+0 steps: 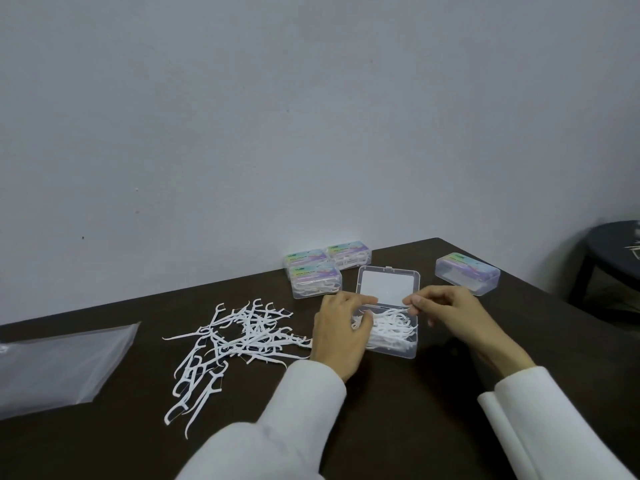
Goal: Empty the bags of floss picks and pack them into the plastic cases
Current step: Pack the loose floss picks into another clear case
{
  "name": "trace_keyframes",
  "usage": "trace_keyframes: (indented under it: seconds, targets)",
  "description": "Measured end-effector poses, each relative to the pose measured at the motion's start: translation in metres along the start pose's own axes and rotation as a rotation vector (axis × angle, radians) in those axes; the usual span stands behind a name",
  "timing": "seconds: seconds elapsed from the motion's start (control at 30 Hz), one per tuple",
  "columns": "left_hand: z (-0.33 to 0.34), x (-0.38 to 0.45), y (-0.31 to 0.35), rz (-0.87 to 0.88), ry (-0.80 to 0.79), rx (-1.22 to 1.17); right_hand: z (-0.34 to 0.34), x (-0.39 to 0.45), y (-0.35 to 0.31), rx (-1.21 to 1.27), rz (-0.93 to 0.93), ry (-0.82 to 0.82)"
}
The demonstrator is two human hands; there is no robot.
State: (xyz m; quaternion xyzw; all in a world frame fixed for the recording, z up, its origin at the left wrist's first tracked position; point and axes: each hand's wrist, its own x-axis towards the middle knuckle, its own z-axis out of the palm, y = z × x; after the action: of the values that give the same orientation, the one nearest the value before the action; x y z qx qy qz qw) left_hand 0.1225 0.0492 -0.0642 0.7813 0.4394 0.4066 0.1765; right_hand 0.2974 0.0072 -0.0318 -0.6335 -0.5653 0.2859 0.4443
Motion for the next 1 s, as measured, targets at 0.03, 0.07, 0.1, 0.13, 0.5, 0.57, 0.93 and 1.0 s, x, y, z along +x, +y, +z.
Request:
trace_keyframes:
  seconds: [0.03, 0.07, 0.1, 0.13, 0.5, 0.57, 0.93, 1.0]
  targets:
    - [-0.0001, -0.0002, 0.0005, 0.015, 0.004, 0.009, 0.0013, -0.0002, 0.0009, -0.029, -0.011, -0.006]
    - [-0.0004, -0.0005, 0.0012, 0.031, 0.005, 0.023, 0.0021, 0.0001, 0.0018, -0.065, -0.029, 0.013]
    - [-0.0007, -0.0008, 0.0021, 0.048, 0.001, 0.043, 0.002, 0.0004, 0.003, -0.112, -0.052, 0.048]
    - [-0.0009, -0.0012, 0.003, 0.064, -0.011, 0.067, 0.001, 0.0001, 0.0039, -0.16, -0.074, 0.075]
    - [0.0008, -0.0028, 0.0053, 0.155, -0.182, 0.211, 0.003, -0.0036, 0.0013, -0.345, -0.132, -0.016]
    - [0.0022, -0.0036, 0.0044, 0.158, -0.169, 0.252, 0.004, -0.0047, 0.0003, -0.363, -0.148, -0.042]
    - [-0.0026, 0.0002, 0.0049, 0.087, -0.193, 0.062, 0.0008, -0.0049, 0.0015, -0.356, -0.139, -0.085]
    - [-0.0034, 0.0003, 0.0054, 0.086, -0.201, 0.053, 0.0013, -0.0043, 0.0009, -0.35, -0.151, -0.071]
